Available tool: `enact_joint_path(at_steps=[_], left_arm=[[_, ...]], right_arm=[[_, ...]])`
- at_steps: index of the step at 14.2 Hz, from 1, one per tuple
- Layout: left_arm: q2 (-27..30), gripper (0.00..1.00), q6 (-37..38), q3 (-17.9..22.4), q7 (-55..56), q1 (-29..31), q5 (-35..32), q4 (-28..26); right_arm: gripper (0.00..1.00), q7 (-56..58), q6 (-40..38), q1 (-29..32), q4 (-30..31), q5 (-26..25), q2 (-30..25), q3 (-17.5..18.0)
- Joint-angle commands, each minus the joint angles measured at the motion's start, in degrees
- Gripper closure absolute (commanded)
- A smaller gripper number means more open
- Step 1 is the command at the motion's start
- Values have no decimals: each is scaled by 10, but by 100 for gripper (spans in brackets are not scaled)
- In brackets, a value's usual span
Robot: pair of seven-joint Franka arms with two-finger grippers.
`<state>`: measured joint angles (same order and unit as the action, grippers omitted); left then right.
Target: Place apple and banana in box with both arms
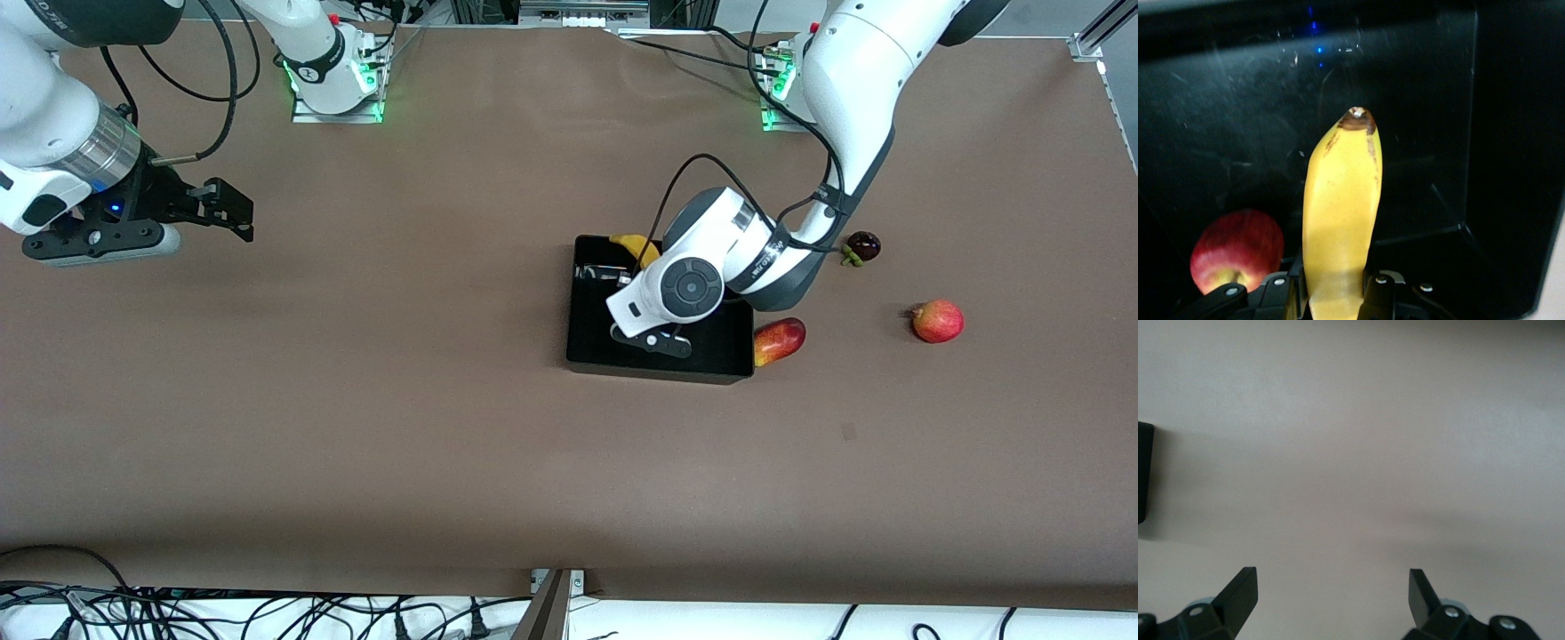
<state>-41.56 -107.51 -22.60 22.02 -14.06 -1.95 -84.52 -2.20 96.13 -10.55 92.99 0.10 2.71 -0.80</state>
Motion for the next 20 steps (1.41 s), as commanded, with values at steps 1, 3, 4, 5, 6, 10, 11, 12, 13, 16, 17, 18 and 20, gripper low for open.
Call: enact_joint_path(at_steps=[1,3,4,5,6,10,11,12,13,16,17,18,20], left_arm=[[-33,100,-13,0,7,-9,-13,16],[-41,71,-15,0,7,-11,-13,16],[-41,5,-15,0,7,-10,-13,16],[-37,0,-9,-1,0,-5,-13,18],[-31,0,-6,-2,7,-3,-13,21],[85,0,89,-1,7,41,-12,29],[123,0,128,-3,2,73,-12,30],[154,0,168,-3,1,98,-12,30],[182,0,201,-2,1,118,-13,37],[227,0,249,0,-4,187,-18,73],[248,0,246,7,-33,207,-17,72],[269,0,245,38,-87,208,-16,64],[336,0,216,117,-155,182,-13,-10]], right_arm=[[0,0,-7,0,-12,-4,5,0],[0,0,-7,0,-12,-4,5,0],[0,0,-7,0,-12,-4,5,0],[0,0,-7,0,-12,-4,5,0],[0,0,-7,0,-12,-4,5,0],[0,-1,-7,0,-12,-4,5,0],[0,-1,-7,0,-12,-4,5,0],[0,-1,-7,0,-12,-4,5,0],[0,0,-7,0,-12,-4,5,0],[0,0,-7,0,-12,-4,5,0],[0,0,-7,0,-12,-4,6,0],[0,0,-7,0,-12,-4,6,-1],[0,0,-7,0,-12,-4,6,-1]])
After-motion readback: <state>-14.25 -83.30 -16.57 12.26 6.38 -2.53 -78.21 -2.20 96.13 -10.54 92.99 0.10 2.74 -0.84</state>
